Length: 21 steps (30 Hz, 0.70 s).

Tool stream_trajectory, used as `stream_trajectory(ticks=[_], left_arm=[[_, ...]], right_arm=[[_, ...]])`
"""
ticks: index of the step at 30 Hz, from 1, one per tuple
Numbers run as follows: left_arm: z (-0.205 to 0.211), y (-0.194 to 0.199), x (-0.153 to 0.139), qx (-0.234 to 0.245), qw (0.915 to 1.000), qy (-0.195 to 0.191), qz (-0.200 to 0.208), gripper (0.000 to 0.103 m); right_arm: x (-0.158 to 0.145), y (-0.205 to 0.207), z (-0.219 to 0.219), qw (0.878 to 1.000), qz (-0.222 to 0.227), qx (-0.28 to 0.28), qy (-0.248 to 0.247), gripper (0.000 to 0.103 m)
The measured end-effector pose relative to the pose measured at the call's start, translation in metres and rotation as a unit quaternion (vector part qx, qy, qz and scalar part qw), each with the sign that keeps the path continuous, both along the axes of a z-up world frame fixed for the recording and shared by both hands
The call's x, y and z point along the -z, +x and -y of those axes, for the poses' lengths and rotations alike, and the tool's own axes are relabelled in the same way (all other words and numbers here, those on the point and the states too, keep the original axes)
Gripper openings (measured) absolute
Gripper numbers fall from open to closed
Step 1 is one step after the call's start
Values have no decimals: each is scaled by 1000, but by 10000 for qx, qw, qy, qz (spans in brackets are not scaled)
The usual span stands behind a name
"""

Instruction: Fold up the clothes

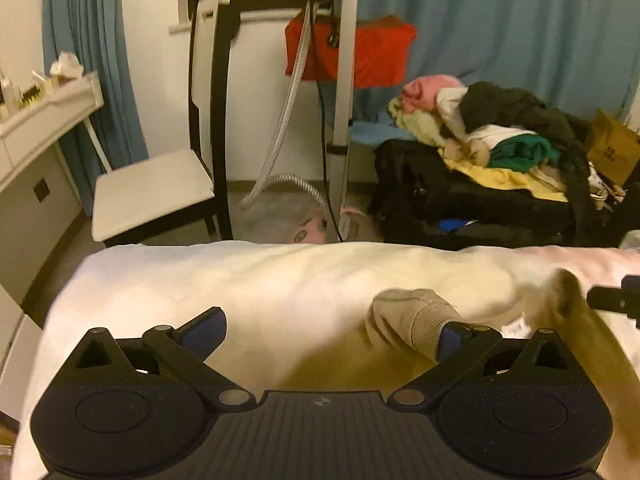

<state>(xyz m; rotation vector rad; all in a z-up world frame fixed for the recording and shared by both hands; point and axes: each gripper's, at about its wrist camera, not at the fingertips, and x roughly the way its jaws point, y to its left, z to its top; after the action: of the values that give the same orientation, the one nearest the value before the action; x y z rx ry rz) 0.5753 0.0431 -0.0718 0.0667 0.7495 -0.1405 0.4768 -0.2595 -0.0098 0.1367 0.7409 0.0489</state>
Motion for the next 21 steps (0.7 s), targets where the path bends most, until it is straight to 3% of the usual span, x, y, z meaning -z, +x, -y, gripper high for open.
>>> stream_trajectory(ticks=[4, 7, 10, 13, 16, 21], left_arm=[[3, -81, -38, -111, 9994, -112, 299, 103], [1, -137, -46, -403, 9987, -52, 302, 103], [-8, -199, -46, -502, 9978, -282, 319, 103], [-16, -266, -45, -509, 9974, -293, 422, 103], [-25, -323, -41, -404, 9970, -419, 511, 103], [-59, -368, -24, -723, 9922, -946, 358, 102]], right_arm=[[-29, -68, -5, 9994, 301, 133, 144, 92], [-45, -132, -10, 9978, 480, 323, 333, 92], [-52, -204, -15, 9954, 705, 429, 492, 92], [-49, -271, -19, 9933, 921, 433, 550, 92], [-35, -311, -14, 9896, 1024, 542, 851, 92], [-16, -361, -12, 9841, 1128, 648, 1213, 92]])
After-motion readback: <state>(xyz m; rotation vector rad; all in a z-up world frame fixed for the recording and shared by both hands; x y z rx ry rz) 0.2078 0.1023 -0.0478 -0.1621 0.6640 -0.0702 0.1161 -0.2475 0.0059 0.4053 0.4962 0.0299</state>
